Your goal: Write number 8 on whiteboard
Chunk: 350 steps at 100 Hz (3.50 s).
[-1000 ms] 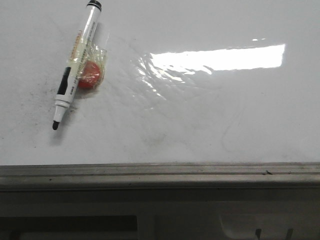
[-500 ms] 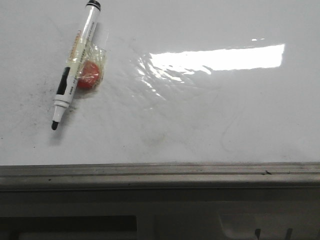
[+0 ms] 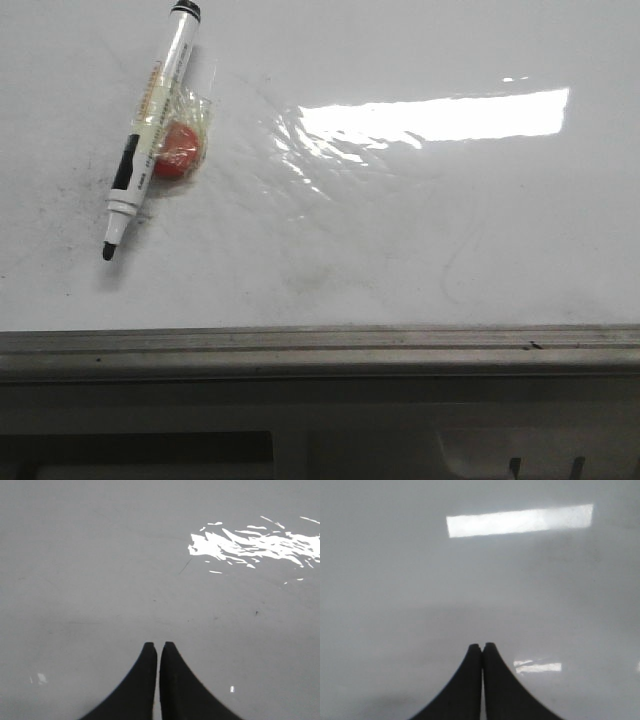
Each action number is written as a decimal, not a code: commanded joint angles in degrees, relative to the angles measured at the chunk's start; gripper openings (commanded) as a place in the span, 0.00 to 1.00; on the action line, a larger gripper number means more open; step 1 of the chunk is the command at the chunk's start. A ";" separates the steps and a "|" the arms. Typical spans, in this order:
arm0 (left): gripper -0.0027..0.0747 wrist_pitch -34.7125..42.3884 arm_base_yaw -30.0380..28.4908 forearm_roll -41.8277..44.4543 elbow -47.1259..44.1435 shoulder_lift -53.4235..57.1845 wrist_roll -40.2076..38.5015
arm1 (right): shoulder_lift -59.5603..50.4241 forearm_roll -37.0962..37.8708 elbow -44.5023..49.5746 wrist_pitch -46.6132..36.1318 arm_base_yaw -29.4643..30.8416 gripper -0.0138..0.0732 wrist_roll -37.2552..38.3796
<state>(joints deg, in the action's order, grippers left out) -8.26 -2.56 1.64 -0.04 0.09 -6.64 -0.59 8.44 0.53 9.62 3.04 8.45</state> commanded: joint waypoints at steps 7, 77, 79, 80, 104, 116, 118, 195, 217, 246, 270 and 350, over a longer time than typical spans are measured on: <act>0.01 4.70 0.05 -0.48 -1.88 1.74 -0.24 | -1.20 0.64 0.80 -4.49 -0.03 0.09 0.01; 0.01 -1.56 0.05 -4.17 10.93 -5.86 -0.19 | 6.05 -4.63 -9.91 3.66 -0.03 0.09 -0.11; 0.01 -1.45 0.05 -3.38 11.73 -6.60 -0.19 | 6.90 -4.63 -10.49 4.98 -0.03 0.09 -0.44; 0.01 -1.45 0.05 -2.74 11.91 -6.78 -0.19 | 7.51 -4.63 -11.03 6.19 -0.03 0.09 -0.66; 0.22 5.88 2.40 -0.05 13.10 -9.78 -0.19 | 14.91 -4.93 -14.16 6.72 -0.03 0.09 -0.70; 0.56 6.30 4.56 -0.05 13.10 -11.53 -0.19 | 16.28 -4.93 -14.16 6.61 -0.03 0.09 -0.70; 0.59 6.78 4.87 -0.05 13.10 -11.79 -0.19 | 16.39 -4.93 -14.16 6.61 -0.03 0.09 -0.70; 0.63 36.24 37.11 1.45 13.10 -43.03 -0.19 | 16.86 -4.93 -14.16 6.16 -0.03 0.09 -0.70; 0.63 45.31 42.36 1.20 13.10 -53.03 -0.71 | 16.86 -4.93 -14.16 6.26 -0.03 0.09 -0.70; 0.63 52.68 43.04 1.20 13.22 -61.24 -0.85 | 16.86 -4.93 -14.16 6.26 -0.03 0.09 -0.70; 0.50 52.49 43.04 1.44 13.30 -64.32 -0.85 | 16.86 -4.93 -14.16 6.16 -0.03 0.09 -0.70; 0.05 52.11 43.04 1.42 13.30 -69.76 -0.85 | 16.86 -4.93 -14.16 7.51 -0.03 0.09 -0.70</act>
<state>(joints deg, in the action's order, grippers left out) 42.22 40.25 4.69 11.88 -69.80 -7.02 15.32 3.34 -11.41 20.29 3.04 7.99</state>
